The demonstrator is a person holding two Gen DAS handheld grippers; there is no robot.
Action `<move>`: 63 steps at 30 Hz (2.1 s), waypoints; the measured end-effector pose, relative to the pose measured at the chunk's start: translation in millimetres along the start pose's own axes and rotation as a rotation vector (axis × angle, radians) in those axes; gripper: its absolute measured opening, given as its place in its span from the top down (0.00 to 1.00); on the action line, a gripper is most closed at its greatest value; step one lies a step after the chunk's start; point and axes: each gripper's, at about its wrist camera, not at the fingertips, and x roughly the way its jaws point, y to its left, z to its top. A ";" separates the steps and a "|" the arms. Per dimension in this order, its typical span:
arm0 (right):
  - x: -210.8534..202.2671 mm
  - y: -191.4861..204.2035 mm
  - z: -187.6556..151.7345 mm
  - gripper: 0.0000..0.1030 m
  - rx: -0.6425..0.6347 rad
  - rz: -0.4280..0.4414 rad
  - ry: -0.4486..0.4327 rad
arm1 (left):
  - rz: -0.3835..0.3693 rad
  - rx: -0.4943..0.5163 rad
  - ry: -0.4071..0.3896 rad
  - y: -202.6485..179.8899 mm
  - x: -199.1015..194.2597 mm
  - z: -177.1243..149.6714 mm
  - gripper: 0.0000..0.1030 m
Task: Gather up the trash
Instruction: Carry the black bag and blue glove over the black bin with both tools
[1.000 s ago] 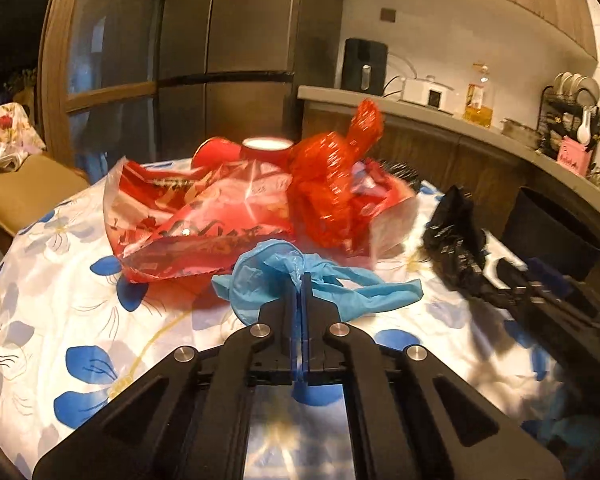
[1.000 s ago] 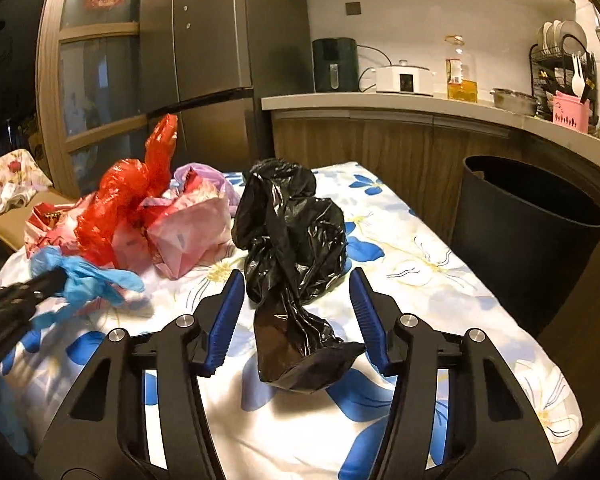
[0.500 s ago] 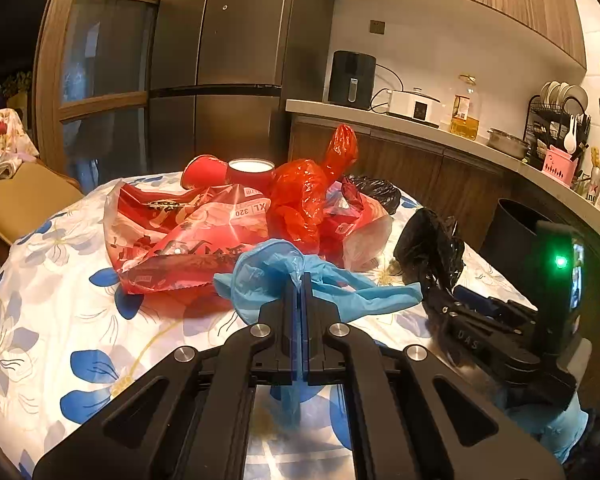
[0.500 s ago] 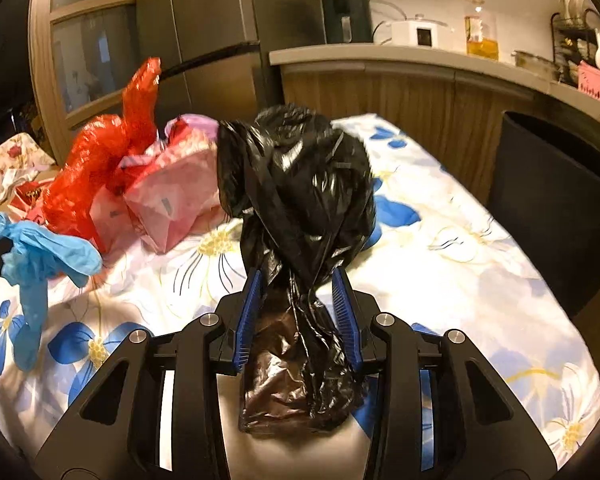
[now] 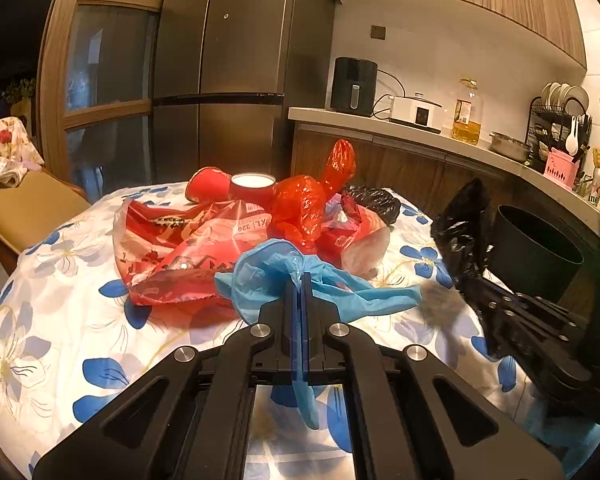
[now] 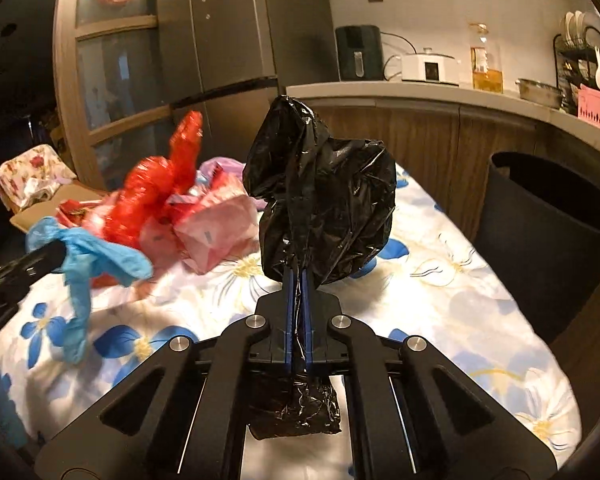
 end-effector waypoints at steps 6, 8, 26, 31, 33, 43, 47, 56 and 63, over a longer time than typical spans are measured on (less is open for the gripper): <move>-33.7 -3.7 5.4 0.96 -0.012 -0.002 -0.044 | -0.022 0.022 -0.027 -16.2 -5.3 7.7 0.99; -41.0 -8.7 8.2 0.96 -0.005 -0.006 -0.053 | -0.032 0.028 -0.036 -22.6 -6.3 10.7 0.99; -89.0 -94.4 32.5 0.96 0.068 -0.180 -0.154 | -0.217 0.107 -0.078 -120.9 5.0 46.6 0.99; -97.3 -124.9 45.6 0.96 0.078 -0.254 -0.185 | -0.286 0.131 -0.109 -159.5 12.4 65.9 0.99; -100.2 -138.1 50.1 0.96 0.088 -0.281 -0.195 | -0.315 0.140 -0.119 -176.2 15.5 71.3 0.99; -101.2 -194.5 65.7 0.96 0.143 -0.351 -0.210 | -0.400 0.178 -0.116 -241.5 47.1 91.3 0.99; -95.8 -207.5 67.6 0.96 0.145 -0.356 -0.202 | -0.446 0.190 -0.089 -262.2 61.3 91.5 0.99; -81.5 -240.6 68.6 0.96 0.176 -0.371 -0.167 | -0.505 0.232 -0.068 -296.2 87.3 85.7 0.99; -74.0 -251.1 71.0 0.95 0.184 -0.373 -0.156 | -0.515 0.256 -0.043 -314.7 104.0 83.3 0.99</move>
